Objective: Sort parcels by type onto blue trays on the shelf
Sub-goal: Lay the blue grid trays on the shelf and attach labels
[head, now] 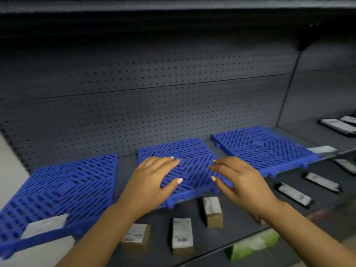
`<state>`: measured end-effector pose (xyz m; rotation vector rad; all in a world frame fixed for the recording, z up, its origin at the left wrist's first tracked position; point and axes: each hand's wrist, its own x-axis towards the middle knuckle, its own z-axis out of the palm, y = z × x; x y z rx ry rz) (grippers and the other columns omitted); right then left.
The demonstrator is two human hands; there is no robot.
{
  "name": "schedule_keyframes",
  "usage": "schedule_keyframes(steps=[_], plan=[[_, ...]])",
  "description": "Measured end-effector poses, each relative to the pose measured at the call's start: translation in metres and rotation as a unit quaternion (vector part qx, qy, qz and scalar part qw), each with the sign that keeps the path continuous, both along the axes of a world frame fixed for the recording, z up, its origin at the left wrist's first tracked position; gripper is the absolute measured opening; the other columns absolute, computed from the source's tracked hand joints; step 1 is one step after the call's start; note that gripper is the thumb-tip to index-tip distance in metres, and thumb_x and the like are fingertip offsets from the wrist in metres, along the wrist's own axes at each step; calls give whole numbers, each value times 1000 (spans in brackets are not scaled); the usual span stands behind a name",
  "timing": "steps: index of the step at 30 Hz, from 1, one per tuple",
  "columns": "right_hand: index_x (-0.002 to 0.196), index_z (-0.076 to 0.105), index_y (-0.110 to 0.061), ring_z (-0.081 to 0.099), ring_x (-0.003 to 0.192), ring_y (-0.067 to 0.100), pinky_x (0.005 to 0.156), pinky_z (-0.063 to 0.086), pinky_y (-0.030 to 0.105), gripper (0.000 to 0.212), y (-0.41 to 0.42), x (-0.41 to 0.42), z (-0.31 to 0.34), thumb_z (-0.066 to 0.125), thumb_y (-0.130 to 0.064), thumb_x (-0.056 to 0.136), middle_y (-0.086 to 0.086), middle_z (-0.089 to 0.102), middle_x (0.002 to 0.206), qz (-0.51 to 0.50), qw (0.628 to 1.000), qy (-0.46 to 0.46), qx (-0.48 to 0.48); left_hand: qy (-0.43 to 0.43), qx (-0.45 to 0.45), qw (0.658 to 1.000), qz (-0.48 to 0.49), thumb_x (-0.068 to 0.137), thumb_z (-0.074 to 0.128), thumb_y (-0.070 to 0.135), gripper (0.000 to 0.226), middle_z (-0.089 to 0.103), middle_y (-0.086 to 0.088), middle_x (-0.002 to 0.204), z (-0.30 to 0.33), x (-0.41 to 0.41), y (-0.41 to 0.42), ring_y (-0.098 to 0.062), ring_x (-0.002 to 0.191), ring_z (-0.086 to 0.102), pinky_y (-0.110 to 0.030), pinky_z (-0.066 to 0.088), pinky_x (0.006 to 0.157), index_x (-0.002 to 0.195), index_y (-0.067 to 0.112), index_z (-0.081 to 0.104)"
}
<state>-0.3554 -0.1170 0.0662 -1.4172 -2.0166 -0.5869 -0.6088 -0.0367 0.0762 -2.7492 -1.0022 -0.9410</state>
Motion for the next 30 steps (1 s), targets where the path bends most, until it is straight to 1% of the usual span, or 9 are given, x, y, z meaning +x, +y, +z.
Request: schedule_keyframes(steps=[2, 6, 9, 13, 16, 21, 24, 28, 30], plan=[[109, 68, -16, 62, 99, 23, 79, 54, 37, 31, -22, 42, -1, 49, -35, 93, 2, 65, 109, -29, 1000, -3, -10, -7, -10, 1000, -24, 89, 44, 56, 53, 60, 8, 126, -1, 46, -9, -10, 116, 50, -33, 38, 103, 127, 23, 60], [108, 67, -14, 62, 99, 25, 79, 53, 38, 26, -63, 121, -6, 55, -30, 90, 4, 65, 109, -78, 997, -8, -22, -1, -19, 998, -58, 88, 43, 57, 54, 59, 8, 127, -3, 132, -30, -10, 116, 49, -35, 37, 102, 127, 24, 59], [108, 67, -15, 62, 100, 25, 79, 53, 39, 28, -94, 169, -6, 51, -31, 92, 4, 66, 109, -107, 994, -10, -24, 15, -34, 996, -85, 88, 40, 58, 57, 57, 7, 131, -3, 189, -46, -14, 119, 50, -37, 38, 103, 130, 24, 56], [106, 67, -14, 61, 96, 24, 79, 50, 33, 31, -131, 218, -3, 47, -33, 93, 3, 66, 106, -148, 989, -16, -15, 36, -46, 991, -117, 88, 35, 60, 61, 54, 10, 134, -6, 256, -61, -12, 122, 48, -33, 34, 104, 133, 25, 53], [105, 68, -15, 60, 97, 22, 79, 49, 32, 27, -146, 251, -6, 51, -31, 92, 2, 66, 105, -176, 984, -2, -10, 53, -58, 986, -149, 87, 33, 62, 62, 53, 10, 135, -8, 299, -64, -12, 124, 47, -32, 32, 105, 134, 25, 52], [107, 67, -17, 59, 99, 19, 80, 50, 31, 24, -158, 300, -16, 56, -30, 89, 0, 65, 107, -222, 975, 21, -21, 56, -62, 979, -185, 87, 38, 59, 59, 57, 10, 130, -11, 362, -58, -10, 120, 48, -26, 29, 101, 130, 24, 56], [105, 67, -16, 60, 97, 21, 80, 49, 31, 23, -152, 328, -22, 57, -27, 89, 0, 65, 105, -233, 972, 21, -22, 62, -72, 975, -201, 85, 36, 59, 61, 55, 11, 131, -15, 398, -47, -10, 121, 48, -25, 28, 102, 132, 25, 55], [107, 66, -15, 60, 97, 22, 75, 52, 36, 23, -135, 367, -27, 56, -28, 89, 1, 64, 106, -246, 969, 8, -34, 66, -85, 971, -212, 84, 33, 62, 65, 53, 12, 134, -24, 443, -24, -10, 124, 46, -24, 26, 103, 133, 26, 53], [107, 66, -15, 60, 96, 22, 74, 52, 36, 23, -121, 387, -29, 57, -27, 89, 1, 64, 106, -250, 968, 8, -36, 70, -87, 970, -215, 83, 31, 64, 66, 53, 12, 134, -27, 465, -9, -10, 125, 46, -23, 26, 103, 133, 26, 53]])
